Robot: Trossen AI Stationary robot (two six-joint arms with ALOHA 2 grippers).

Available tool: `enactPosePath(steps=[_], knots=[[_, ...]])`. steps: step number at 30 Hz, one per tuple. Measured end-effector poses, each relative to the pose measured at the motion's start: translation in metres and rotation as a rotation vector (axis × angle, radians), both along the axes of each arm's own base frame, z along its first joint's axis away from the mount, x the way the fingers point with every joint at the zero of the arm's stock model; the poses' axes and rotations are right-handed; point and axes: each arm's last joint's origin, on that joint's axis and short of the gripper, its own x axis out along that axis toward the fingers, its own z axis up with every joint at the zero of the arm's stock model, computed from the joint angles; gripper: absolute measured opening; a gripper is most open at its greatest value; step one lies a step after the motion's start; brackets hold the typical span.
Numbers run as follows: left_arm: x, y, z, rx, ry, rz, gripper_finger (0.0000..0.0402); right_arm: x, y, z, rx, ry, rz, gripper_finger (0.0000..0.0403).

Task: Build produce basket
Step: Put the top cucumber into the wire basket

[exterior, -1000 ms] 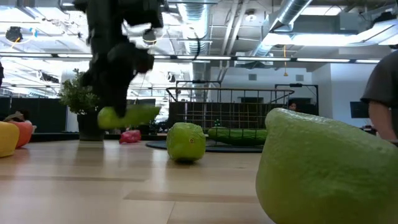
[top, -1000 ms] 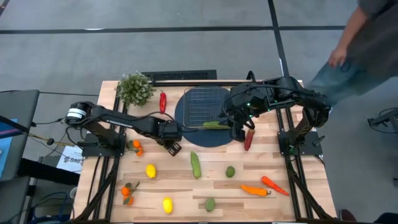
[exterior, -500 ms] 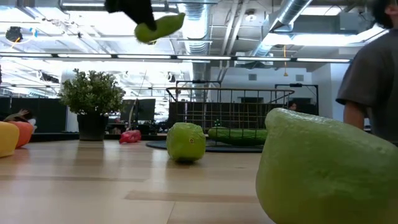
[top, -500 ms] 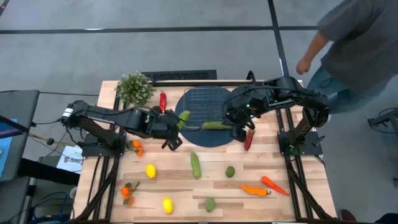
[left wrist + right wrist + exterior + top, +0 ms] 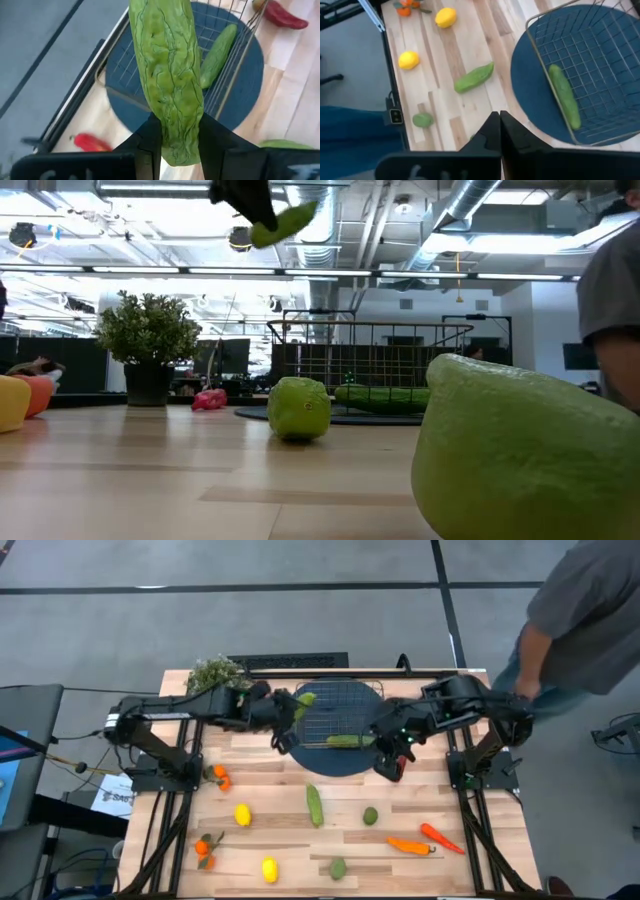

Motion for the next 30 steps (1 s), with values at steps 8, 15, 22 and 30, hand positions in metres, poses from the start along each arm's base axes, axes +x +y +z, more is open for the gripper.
enactPosePath(steps=[8,15,22,30], knots=[[0.041,0.049,-0.018,-0.056,-0.107,-0.119,0.0066,-0.009,0.034,0.000,0.001,-0.022,-0.041,0.0004],[0.066,0.082,-0.064,-0.071,0.041,-0.167,0.0066,-0.023,0.067,0.001,-0.007,-0.075,-0.114,0.0009],[0.091,0.096,-0.107,-0.077,0.115,-0.242,0.0066,-0.033,0.089,0.001,-0.016,-0.132,-0.179,0.0003],[0.113,0.097,-0.151,-0.156,0.138,-0.327,0.0066,-0.032,0.095,-0.002,-0.030,-0.147,-0.201,0.0008]])
